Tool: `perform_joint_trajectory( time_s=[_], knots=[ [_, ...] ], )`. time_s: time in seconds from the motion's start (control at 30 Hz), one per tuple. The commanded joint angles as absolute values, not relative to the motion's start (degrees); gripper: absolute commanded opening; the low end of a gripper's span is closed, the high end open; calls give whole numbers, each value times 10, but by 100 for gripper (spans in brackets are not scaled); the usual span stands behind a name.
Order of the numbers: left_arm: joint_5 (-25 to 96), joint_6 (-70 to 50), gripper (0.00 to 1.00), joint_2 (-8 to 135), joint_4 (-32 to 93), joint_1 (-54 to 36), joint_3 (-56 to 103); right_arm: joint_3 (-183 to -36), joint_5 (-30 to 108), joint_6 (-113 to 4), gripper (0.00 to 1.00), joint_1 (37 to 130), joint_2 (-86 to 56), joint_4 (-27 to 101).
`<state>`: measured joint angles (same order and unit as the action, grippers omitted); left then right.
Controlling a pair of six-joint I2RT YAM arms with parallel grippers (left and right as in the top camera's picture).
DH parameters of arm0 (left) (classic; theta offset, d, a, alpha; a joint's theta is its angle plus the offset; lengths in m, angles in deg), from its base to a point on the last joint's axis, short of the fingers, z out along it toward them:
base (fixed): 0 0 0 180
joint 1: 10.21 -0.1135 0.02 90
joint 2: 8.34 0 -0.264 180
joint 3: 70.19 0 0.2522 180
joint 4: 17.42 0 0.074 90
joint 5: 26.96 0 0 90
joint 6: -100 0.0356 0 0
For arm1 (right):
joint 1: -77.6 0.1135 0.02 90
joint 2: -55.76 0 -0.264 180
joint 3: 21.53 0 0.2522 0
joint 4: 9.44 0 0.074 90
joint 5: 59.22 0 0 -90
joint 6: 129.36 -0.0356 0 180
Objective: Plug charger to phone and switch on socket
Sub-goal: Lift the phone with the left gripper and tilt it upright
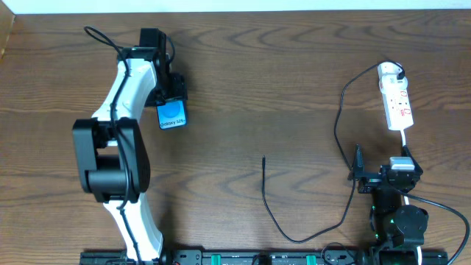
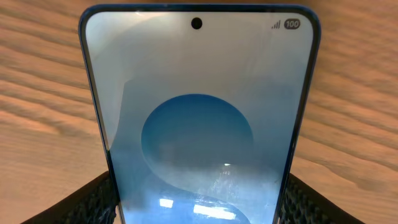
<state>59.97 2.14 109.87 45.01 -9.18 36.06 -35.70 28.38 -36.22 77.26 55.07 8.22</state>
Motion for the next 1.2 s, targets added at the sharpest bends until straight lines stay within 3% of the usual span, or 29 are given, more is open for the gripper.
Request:
perform_joint_trajectory(
  time_s=[0.0, 0.23, 0.53, 0.93, 1.17],
  knots=[
    [599, 22, 7, 1054, 458, -91, 362, -356, 279, -370, 99, 777, 554, 84],
    [443, 4, 7, 1000, 476, -91, 362, -356, 279, -370, 99, 777, 554, 84],
    [202, -245, 7, 984, 505, -91, 362, -356, 279, -370, 99, 777, 554, 84],
    [-169, -444, 7, 984, 509, -92, 362, -356, 279, -370, 99, 777, 554, 84],
    [-242, -510, 7, 984, 509, -92, 362, -356, 279, -370, 99, 777, 554, 84]
  ],
)
